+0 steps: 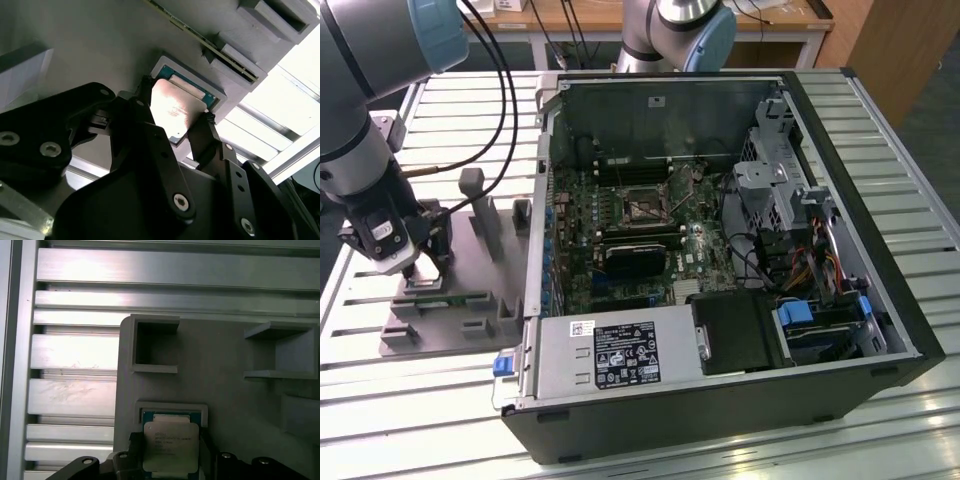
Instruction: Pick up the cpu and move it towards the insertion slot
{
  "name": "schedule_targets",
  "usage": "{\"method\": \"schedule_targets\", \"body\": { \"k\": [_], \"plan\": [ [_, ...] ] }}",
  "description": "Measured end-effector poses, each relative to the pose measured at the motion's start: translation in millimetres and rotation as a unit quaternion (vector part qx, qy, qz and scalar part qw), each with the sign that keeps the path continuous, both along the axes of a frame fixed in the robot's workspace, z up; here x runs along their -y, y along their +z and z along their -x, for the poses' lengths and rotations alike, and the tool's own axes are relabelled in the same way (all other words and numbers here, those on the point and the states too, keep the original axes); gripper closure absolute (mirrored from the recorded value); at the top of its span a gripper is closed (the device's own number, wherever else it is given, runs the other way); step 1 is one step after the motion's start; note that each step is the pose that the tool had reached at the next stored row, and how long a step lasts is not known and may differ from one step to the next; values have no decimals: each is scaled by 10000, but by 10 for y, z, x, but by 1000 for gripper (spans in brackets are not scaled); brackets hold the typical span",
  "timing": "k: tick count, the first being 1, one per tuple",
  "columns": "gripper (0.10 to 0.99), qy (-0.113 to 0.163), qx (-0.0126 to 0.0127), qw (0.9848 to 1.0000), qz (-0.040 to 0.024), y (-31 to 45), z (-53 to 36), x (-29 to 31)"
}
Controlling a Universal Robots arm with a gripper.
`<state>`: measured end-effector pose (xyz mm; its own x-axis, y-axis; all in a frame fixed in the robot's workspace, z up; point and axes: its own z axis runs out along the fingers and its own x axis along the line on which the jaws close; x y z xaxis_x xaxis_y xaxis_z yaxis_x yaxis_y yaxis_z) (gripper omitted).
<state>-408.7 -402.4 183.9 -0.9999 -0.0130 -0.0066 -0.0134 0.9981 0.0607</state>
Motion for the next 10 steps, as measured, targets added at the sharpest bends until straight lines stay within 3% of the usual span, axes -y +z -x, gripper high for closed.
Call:
{"method": "schedule_targets", "body": {
  "k": [6, 10],
  "plan": [
    [549, 0, 1, 10000, -1, -1, -1, -1],
    [549, 0, 0, 10000, 0, 51, 0, -1]
  ]
}}
